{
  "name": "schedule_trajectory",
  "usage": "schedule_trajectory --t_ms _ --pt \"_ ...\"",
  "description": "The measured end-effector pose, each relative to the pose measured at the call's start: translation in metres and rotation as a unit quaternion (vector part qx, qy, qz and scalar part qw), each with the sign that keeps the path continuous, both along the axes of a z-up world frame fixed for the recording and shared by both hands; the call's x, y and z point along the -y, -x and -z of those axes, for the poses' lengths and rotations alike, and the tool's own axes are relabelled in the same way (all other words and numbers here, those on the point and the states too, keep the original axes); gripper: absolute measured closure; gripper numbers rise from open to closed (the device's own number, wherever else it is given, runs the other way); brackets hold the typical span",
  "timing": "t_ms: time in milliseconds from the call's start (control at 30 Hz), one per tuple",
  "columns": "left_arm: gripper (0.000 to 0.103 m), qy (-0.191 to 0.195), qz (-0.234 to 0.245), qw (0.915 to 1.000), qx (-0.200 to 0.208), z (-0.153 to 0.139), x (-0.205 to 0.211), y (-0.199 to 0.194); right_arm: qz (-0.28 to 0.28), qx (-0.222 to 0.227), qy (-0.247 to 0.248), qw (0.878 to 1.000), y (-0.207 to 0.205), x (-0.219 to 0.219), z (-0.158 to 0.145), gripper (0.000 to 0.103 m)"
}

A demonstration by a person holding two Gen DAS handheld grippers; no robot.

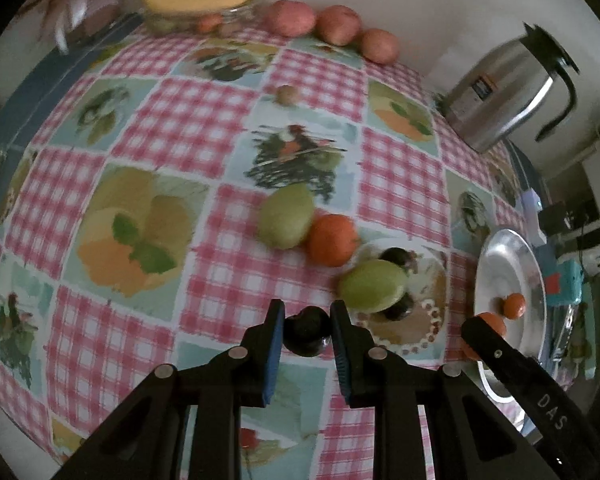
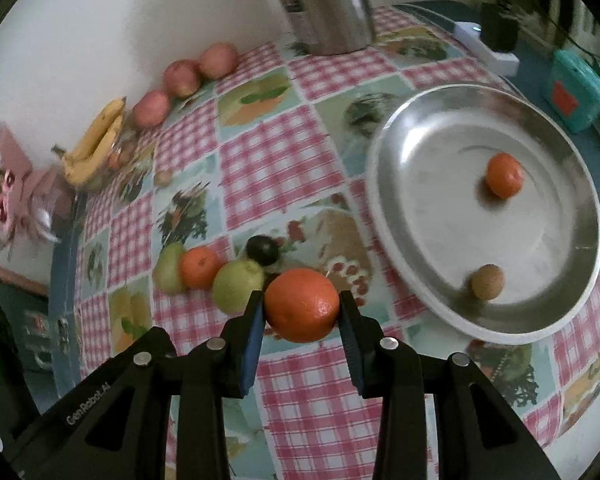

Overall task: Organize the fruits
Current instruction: 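Carry the orange and plum to the steel plate and release both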

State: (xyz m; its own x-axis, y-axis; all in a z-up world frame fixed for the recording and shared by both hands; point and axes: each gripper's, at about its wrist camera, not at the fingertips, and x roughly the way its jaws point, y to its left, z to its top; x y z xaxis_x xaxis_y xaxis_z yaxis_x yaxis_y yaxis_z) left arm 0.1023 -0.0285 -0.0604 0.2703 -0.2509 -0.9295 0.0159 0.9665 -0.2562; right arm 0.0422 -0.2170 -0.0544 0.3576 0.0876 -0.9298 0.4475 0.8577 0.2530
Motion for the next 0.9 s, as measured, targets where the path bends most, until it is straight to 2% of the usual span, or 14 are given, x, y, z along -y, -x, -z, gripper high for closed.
schedule_trajectory --t_ms 267,533,900 --pt "0.078 -0.016 0.047 0.9985 0.022 -0.012 0.050 -0.004 0.058 0.000 0.017 0.998 0.011 0.042 -0.006 0.065" --pt "0.078 -0.014 0.114 0.9921 0.049 -0.022 0.116 -0.005 0.115 -0.014 0.047 0.992 0.026 0.089 -0.004 0.065" --pt "0.078 0.017 0.176 0.9811 0.079 -0.015 0.184 0.000 0.178 -0.015 0.041 0.983 0.049 0.136 0.003 0.065"
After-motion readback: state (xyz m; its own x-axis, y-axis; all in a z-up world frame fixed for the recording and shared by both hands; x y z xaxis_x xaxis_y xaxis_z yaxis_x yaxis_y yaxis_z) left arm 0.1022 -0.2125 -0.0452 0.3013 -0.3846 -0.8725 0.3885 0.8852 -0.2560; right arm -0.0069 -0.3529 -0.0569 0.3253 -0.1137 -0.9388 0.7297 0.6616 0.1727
